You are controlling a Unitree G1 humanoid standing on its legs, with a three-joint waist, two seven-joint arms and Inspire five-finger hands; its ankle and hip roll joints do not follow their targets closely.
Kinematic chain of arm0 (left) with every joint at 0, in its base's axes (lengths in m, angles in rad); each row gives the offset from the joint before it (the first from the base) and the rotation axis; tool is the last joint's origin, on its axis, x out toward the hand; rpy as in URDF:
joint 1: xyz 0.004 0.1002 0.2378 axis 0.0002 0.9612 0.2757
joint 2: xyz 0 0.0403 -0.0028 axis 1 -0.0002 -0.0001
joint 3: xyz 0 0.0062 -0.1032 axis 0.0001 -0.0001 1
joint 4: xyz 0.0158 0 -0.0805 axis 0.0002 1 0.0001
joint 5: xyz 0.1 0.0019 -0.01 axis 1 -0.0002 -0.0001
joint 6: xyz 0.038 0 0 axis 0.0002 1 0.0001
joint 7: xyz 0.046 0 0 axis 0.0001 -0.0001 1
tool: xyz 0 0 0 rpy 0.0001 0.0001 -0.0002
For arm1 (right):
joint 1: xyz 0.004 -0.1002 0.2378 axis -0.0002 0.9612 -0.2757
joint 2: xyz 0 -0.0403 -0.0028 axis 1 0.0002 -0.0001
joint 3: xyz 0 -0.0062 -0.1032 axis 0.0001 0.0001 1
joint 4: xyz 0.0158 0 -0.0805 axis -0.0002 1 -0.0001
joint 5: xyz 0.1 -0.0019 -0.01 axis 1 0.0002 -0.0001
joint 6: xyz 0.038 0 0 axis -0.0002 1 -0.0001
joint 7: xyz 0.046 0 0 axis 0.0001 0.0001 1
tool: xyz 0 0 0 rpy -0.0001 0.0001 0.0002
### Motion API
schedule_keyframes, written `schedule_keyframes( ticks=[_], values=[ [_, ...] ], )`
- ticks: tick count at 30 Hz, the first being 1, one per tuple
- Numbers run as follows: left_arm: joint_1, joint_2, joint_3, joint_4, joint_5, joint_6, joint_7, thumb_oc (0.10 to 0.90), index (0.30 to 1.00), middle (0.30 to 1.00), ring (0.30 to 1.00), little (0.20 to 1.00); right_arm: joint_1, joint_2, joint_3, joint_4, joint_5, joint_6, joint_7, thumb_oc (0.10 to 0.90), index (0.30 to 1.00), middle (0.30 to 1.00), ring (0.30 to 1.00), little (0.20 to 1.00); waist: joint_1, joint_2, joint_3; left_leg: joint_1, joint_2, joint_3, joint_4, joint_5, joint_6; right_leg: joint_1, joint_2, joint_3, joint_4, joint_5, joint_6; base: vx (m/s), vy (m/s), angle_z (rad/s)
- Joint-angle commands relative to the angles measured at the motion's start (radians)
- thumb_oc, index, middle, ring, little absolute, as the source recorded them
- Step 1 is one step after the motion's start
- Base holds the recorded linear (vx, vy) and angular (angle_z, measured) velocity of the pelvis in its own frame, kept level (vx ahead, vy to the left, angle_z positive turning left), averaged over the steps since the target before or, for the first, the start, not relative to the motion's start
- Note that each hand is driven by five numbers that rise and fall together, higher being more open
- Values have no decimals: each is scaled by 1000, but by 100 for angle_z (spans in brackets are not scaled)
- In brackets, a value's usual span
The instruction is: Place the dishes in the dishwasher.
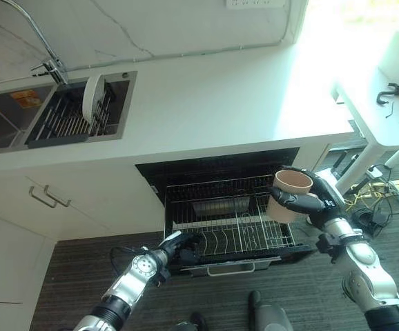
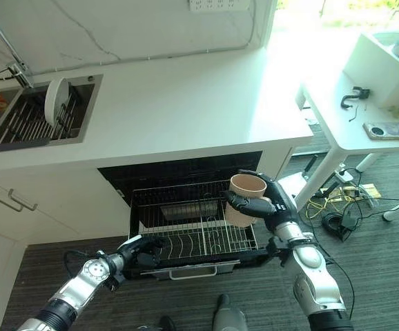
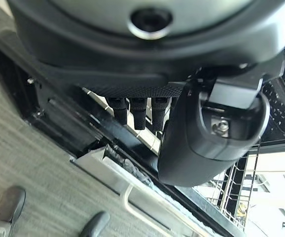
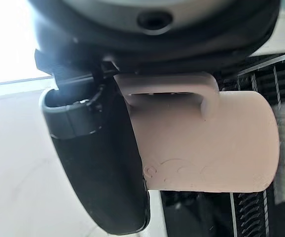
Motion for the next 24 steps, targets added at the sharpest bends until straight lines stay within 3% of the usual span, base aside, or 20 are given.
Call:
schedule_keyframes(
  ticks=[1, 7, 15, 24],
  values=[
    [69, 78, -48, -60, -18, 33, -75, 800, 900, 900, 900, 900, -135, -15, -48, -42, -31, -91, -24, 400, 300, 300, 300, 300, 14, -26, -31, -27, 32, -105, 73, -62, -24, 65, -20, 13, -10, -61, 81, 0, 0, 0],
    [61, 103, -54, -97, -35, 61, -90, 800, 900, 900, 900, 900, -196, -52, -30, 52, -50, -70, -43, 400, 300, 300, 300, 300, 32, -23, -23, -34, 28, -117, 73, -57, -25, 67, -25, 2, -10, -60, 78, 3, -1, 4],
    [3, 148, -88, -118, -79, 94, -120, 800, 900, 900, 900, 900, -398, -133, 48, 293, 3, -7, -67, 400, 300, 300, 300, 300, 74, -20, -6, -56, 15, -146, 73, -47, -31, 60, -35, -15, -10, -54, 77, 18, -19, 7],
    [-87, 201, -125, -139, -155, 104, -121, 800, 900, 900, 900, 900, -602, -205, 139, 543, 48, 17, -44, 400, 300, 300, 300, 300, 107, -7, 56, -115, -1, -177, 73, -25, -34, 16, -50, -28, -10, -37, 78, -39, -31, 11]
  ],
)
